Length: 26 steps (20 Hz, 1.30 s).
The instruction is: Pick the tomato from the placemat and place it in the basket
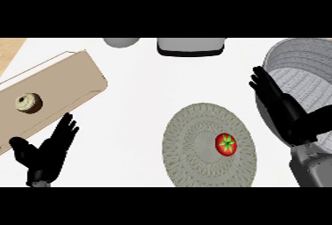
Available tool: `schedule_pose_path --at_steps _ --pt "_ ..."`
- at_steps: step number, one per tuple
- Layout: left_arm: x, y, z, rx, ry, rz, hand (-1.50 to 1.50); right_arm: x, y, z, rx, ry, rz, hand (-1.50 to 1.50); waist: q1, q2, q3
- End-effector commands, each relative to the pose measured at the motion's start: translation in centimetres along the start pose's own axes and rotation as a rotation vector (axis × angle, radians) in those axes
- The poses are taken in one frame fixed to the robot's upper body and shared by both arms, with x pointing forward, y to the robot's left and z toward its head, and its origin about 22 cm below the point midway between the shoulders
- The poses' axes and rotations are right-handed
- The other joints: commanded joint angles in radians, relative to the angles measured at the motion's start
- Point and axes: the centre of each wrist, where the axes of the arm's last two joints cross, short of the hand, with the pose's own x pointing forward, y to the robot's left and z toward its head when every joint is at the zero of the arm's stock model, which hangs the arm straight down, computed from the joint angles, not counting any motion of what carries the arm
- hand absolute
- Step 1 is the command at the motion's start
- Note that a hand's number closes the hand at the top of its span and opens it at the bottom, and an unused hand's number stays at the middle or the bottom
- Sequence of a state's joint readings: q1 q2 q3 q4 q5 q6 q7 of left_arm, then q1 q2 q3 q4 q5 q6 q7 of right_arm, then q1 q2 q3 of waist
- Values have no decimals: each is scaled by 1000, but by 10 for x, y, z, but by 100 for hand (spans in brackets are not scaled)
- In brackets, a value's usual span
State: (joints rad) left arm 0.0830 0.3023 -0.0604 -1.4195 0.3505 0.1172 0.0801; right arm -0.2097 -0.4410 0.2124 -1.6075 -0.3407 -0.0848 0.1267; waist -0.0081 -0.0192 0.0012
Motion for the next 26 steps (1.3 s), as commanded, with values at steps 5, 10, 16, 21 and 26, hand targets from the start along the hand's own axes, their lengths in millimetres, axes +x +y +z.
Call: schedule_pose_path --at_steps 5,10,16,21,26 --pt "52 -27 -5 32 -359 -40 0 12 -4 49 -335 -163 53 150 -45 -1 -1" --pt "60 -62 -1 -51 -406 -30 0 -1 91 58 -189 -258 289 -150 9 10 -5" --pt "60 -63 -2 -32 -411 -41 0 -31 121 58 -579 -108 357 -150 -13 7 -9" --pt "64 -57 3 -12 -421 -49 0 -53 67 70 -724 141 636 -150 -43 1 -18" --pt "56 -53 4 11 -413 -58 0 -38 49 87 -620 394 852 -150 -42 3 -22"
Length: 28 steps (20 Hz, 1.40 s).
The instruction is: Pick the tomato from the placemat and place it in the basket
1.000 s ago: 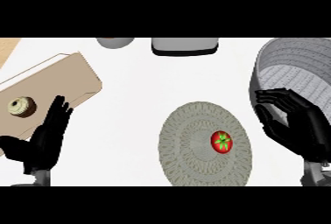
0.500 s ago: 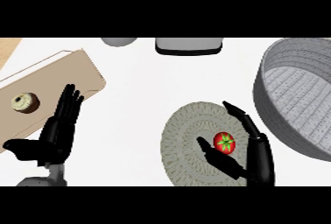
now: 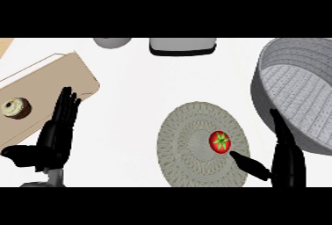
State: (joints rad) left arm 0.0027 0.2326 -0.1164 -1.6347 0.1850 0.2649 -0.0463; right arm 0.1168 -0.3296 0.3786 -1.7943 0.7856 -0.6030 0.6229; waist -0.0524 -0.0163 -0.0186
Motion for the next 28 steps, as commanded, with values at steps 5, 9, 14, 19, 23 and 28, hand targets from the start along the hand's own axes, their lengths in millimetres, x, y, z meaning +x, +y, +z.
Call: schedule_pose_path --at_steps 5,9,14,19,23,28 --pt "4 -7 1 -36 -4 4 0 41 -37 12 197 161 294 -150 30 4 2" --pt "1 -14 -1 -52 -12 0 0 91 -57 25 259 206 322 -150 50 13 9" --pt "10 -24 -4 -72 -21 22 0 130 -66 26 262 256 331 -150 65 15 11" --pt "4 -14 0 -61 1 17 0 122 -54 23 276 331 433 -150 61 16 12" --pt "18 -24 -10 -45 -20 7 0 124 -55 26 278 353 426 -150 48 14 15" --pt "14 -19 -9 -41 -10 17 0 132 -39 15 290 365 411 -150 56 16 17"
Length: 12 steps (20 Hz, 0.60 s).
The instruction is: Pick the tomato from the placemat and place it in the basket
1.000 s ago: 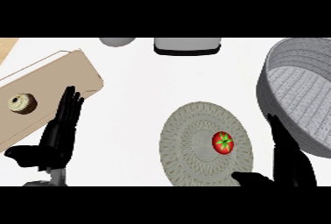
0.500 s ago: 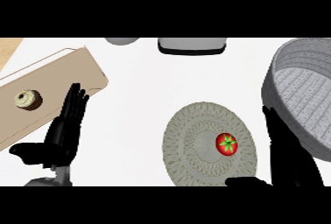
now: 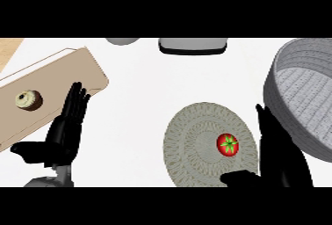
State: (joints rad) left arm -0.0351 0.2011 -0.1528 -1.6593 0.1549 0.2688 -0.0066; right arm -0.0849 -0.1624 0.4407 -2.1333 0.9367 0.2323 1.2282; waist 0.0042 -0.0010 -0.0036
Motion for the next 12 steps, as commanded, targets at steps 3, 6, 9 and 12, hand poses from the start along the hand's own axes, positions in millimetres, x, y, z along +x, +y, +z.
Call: schedule_pose_path --at_steps 3,6,9,12 --pt "-8 2 6 -10 7 22 0 19 15 2 53 202 73 -150 -1 1 2" --pt "3 10 -3 3 5 1 0 36 32 0 22 168 57 -150 4 1 3" --pt "-17 -7 6 6 10 12 0 28 34 -9 43 164 62 -150 -2 2 3" --pt "4 0 3 6 3 -2 0 17 37 -6 21 198 98 -150 -3 -1 3"
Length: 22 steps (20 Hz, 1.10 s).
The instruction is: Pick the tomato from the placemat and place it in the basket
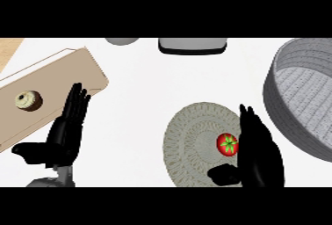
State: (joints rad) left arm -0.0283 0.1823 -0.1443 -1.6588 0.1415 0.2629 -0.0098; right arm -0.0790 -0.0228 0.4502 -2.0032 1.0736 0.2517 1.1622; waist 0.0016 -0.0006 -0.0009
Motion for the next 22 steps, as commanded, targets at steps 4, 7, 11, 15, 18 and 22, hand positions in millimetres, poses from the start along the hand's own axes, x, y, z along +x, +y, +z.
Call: schedule_pose_path --at_steps 4,7,11,15,18,22 --pt "-6 -7 -10 9 -1 7 0 5 16 3 -12 180 46 -150 -4 0 0" --pt "8 -1 -6 4 2 14 0 -3 -12 0 -31 161 37 -150 -4 -1 1" --pt "2 -7 2 1 -4 6 0 -5 9 -20 -3 191 42 -150 0 1 1" --pt "-8 2 4 4 0 -9 0 -18 22 -18 3 199 62 -150 -4 0 1" --pt "9 19 -4 -4 10 8 0 -9 39 -18 29 212 57 -150 1 0 1" --pt "2 8 -7 -3 -21 1 0 -9 35 -32 57 226 56 -150 -1 1 1"
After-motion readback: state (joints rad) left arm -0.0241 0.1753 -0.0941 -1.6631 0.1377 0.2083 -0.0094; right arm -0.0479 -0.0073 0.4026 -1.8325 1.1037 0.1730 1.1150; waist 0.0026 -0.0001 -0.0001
